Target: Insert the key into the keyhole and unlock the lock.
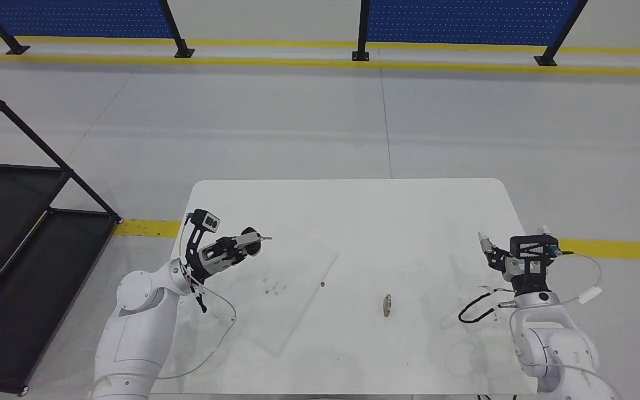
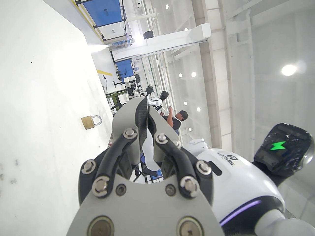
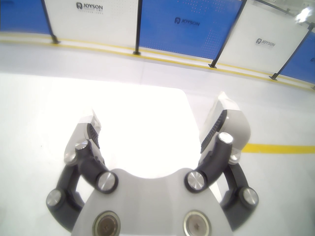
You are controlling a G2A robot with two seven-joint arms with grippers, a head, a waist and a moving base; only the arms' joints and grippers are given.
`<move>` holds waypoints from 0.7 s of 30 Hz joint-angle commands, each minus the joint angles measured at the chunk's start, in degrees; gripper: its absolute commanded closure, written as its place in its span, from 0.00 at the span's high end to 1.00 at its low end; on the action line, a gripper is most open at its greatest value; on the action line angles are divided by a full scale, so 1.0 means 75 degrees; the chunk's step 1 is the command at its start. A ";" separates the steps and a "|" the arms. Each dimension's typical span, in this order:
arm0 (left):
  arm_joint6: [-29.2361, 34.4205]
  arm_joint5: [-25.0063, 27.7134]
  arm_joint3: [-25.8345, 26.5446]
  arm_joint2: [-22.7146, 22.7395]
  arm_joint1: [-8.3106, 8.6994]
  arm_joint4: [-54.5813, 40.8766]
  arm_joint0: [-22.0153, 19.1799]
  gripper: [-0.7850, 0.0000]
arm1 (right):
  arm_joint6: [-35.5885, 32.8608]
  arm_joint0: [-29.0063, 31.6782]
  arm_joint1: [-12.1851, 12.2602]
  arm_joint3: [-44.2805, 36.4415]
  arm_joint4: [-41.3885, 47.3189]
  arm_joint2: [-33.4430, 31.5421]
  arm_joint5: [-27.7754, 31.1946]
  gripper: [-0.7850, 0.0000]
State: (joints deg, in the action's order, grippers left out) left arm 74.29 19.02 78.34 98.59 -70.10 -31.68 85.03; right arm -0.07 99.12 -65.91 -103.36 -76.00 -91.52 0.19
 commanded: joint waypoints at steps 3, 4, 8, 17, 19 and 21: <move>0.0001 0.0000 0.0000 0.0000 0.0000 0.0000 0.0001 0.00 | -0.0442 0.0044 -0.0019 -0.0434 0.0065 0.0208 0.0214 1.00; 0.0001 0.0000 0.0000 0.0000 0.0000 0.0000 0.0001 0.00 | -0.0731 0.0040 -0.0025 -0.0563 0.0124 0.0265 0.0232 1.00; 0.0001 0.0000 0.0000 0.0000 0.0000 0.0000 0.0001 0.00 | -0.1913 -0.0025 -0.0060 -0.1145 0.0381 0.0595 0.0240 1.00; 0.0001 0.0000 0.0000 0.0000 0.0000 0.0000 0.0001 0.00 | -0.3202 -0.0393 -0.0150 -0.1446 0.0618 0.1352 0.0050 1.00; 0.0001 0.0000 0.0000 0.0000 0.0000 0.0000 0.0001 0.00 | -0.3574 -0.0465 -0.0163 -0.1455 0.0584 0.1528 0.0047 1.00; 0.0001 0.0000 0.0000 0.0000 0.0000 0.0000 0.0001 0.00 | -0.4010 -0.0527 -0.0179 -0.1509 0.0677 0.1685 0.0036 1.00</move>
State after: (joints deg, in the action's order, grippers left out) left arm 74.29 19.02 78.34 98.59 -70.10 -31.68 85.03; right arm -28.51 95.34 -67.21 -114.48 -71.46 -79.30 0.51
